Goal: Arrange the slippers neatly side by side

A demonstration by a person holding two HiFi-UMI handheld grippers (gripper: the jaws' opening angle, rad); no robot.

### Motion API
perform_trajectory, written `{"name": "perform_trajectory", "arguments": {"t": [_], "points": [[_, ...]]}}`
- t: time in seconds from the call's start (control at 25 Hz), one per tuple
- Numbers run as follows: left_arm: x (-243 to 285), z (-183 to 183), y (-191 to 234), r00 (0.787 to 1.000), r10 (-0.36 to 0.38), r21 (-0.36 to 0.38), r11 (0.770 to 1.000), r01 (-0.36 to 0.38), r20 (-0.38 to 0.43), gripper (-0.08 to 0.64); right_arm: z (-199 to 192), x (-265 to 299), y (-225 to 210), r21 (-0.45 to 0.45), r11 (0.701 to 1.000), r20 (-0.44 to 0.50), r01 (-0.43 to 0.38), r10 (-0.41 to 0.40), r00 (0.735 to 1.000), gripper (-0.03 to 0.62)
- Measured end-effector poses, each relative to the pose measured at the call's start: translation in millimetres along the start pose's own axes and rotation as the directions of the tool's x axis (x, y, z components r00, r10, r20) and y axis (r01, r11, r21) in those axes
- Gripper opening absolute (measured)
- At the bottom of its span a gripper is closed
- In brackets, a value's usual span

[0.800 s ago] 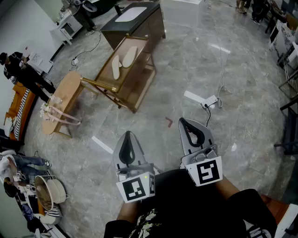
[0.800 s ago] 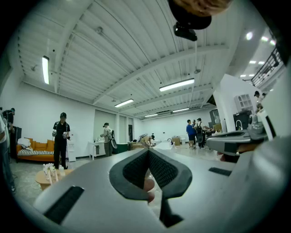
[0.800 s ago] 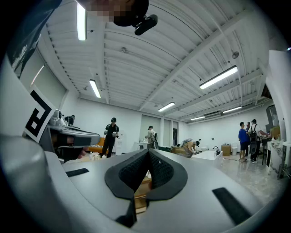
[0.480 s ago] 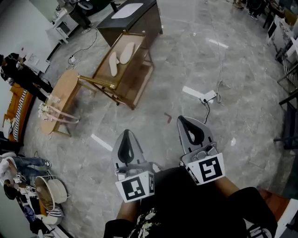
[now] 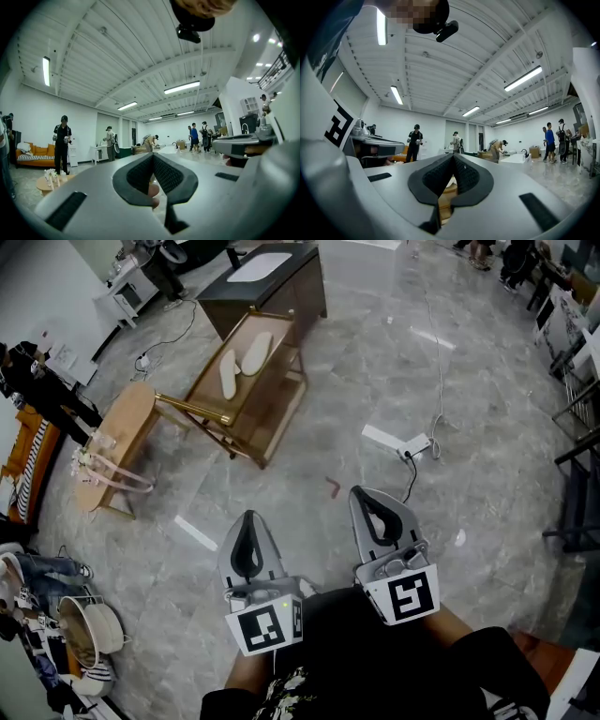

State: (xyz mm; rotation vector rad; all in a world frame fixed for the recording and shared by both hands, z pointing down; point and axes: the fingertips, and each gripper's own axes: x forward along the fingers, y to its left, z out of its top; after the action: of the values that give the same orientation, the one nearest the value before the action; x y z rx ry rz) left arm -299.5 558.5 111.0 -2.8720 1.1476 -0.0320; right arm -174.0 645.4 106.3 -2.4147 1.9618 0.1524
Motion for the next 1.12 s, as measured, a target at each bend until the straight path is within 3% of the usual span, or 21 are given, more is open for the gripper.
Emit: {"name": "perform_trajectory", "arguments": {"t": [0.28,0.52,0.68,1.12], "points": [[-6.8,5.9,-7.9,0.998,0.056,-0.050,0.997,-0.055,0.024,-0.006,-2.7,-8.9,-2.7,0.011,0.997,-0.012,-0.076,0.076,0.997,-0.006],[-16.7,-7.6,-19.8,0.993,0.120,-0.014,0.993,-0.120,0.008,-0.006,-14.6,-15.2,-11.0,0.003,0.991,-0.044,-0.135,0.135,0.990,-0.006],[-25.7,-14.1,-19.3,0.986,0.169,-0.028,0.985,-0.169,-0.013,-0.006,-21.6,-17.0,-11.7,0.031,0.983,-0.072,-0.180,0.182,0.981,-0.006],[-12.5,-12.6,-29.4,0.990,0.141,-0.024,0.990,-0.142,-0.023,-0.006,-22.9,-8.4,-10.2,0.066,0.972,-0.087,-0.224,0.229,0.969,-0.006]]}}
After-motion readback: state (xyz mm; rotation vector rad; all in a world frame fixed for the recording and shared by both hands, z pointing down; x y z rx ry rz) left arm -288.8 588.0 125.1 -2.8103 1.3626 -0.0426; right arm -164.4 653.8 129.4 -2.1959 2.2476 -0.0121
